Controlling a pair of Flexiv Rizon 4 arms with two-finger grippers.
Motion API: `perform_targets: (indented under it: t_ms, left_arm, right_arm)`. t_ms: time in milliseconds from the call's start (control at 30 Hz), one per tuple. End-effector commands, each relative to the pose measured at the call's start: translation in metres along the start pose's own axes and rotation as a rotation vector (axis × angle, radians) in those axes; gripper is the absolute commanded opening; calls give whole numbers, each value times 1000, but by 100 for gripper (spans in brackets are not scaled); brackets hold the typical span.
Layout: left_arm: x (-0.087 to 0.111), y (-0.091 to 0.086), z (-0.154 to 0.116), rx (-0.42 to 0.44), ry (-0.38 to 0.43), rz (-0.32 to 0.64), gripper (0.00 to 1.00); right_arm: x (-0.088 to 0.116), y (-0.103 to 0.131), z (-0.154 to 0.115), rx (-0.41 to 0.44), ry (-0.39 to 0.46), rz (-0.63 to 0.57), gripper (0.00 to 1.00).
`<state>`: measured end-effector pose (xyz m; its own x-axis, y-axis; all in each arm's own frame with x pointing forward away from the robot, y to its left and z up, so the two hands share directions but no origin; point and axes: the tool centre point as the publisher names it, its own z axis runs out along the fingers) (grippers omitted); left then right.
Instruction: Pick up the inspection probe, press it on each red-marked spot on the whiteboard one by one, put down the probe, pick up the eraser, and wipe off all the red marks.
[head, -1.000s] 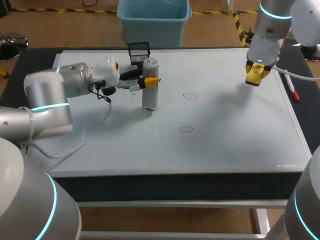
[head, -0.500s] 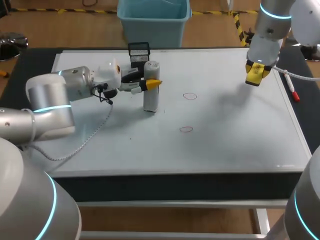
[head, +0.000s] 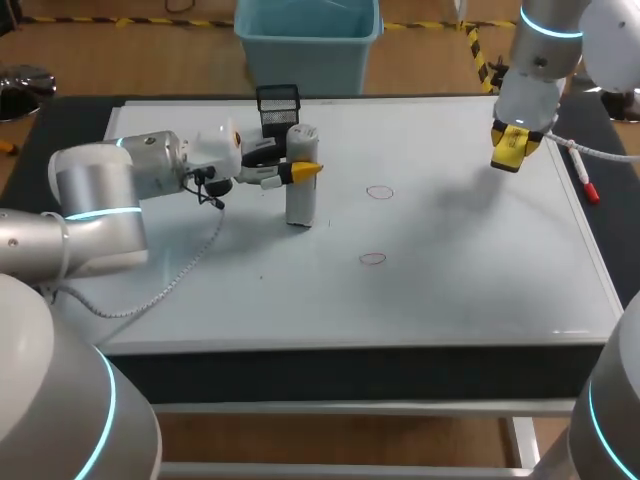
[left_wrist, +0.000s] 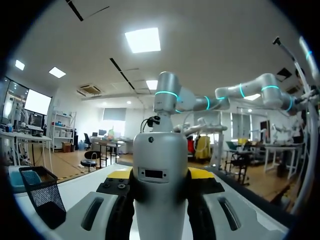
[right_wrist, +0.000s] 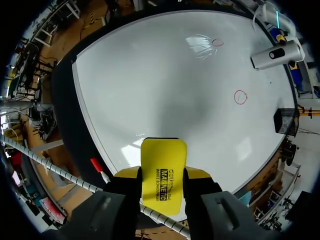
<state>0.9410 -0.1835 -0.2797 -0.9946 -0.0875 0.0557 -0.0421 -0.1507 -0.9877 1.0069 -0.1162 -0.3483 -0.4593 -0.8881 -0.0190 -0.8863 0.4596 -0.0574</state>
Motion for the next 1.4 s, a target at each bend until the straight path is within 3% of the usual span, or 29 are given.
perform_targets:
  t_ms: [33,333,1000,1400]
  left_arm:
    - [2,-1,0,-46,6,9,0]
    - [4,1,0,-106,24,12,0]
    - [4,1,-3,-129,25,0,0]
    - [4,-21,-1,-108,15,7,0]
  right_arm:
    - [0,0,-1,2,3,-2,0]
    - [0,0,-1,2,3,-2,0]
    - [0,0,-1,2,3,-2,0]
    - [0,0,-1,2,3,-2,0]
